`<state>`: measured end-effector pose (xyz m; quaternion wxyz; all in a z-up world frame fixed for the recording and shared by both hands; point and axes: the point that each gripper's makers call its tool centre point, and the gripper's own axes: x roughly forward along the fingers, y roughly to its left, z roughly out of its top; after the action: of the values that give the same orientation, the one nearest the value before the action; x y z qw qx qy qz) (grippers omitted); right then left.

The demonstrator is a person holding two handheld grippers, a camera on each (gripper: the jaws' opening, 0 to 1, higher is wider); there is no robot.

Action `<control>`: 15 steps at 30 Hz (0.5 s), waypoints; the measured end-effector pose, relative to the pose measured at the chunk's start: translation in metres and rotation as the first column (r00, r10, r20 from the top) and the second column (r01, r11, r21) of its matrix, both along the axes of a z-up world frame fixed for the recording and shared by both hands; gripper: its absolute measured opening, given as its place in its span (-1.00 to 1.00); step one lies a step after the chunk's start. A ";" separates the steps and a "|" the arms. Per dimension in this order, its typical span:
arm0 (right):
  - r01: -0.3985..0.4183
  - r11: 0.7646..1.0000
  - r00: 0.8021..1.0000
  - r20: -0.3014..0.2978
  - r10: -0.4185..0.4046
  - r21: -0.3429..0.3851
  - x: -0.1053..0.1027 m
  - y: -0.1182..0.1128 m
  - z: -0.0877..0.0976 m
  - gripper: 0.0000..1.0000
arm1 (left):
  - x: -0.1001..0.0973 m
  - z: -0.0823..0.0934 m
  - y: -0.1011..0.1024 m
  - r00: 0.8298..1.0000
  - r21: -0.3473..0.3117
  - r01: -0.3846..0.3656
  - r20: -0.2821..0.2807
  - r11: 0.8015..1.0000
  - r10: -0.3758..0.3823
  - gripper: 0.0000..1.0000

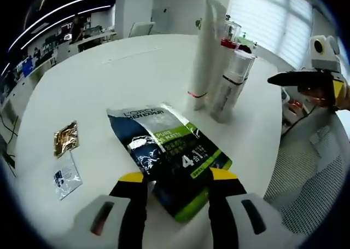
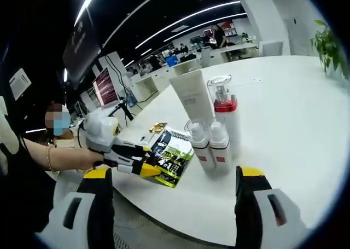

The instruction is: Arrange the skincare products in the storage area until every visible bottle or jar stands upright without overlapping.

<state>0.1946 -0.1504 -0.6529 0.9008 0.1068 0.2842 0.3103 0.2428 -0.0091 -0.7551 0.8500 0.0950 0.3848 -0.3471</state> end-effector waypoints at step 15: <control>0.003 1.000 1.000 -0.004 -0.003 -0.002 0.000 0.000 -0.001 0.86 | 0.011 0.006 -0.004 0.994 0.046 0.078 0.071 0.996 -0.081 -0.06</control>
<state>0.1942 -0.1505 -0.6536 0.9008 0.1070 0.2863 0.3084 0.2534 -0.0128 -0.7490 0.8467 0.1411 0.3571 -0.3685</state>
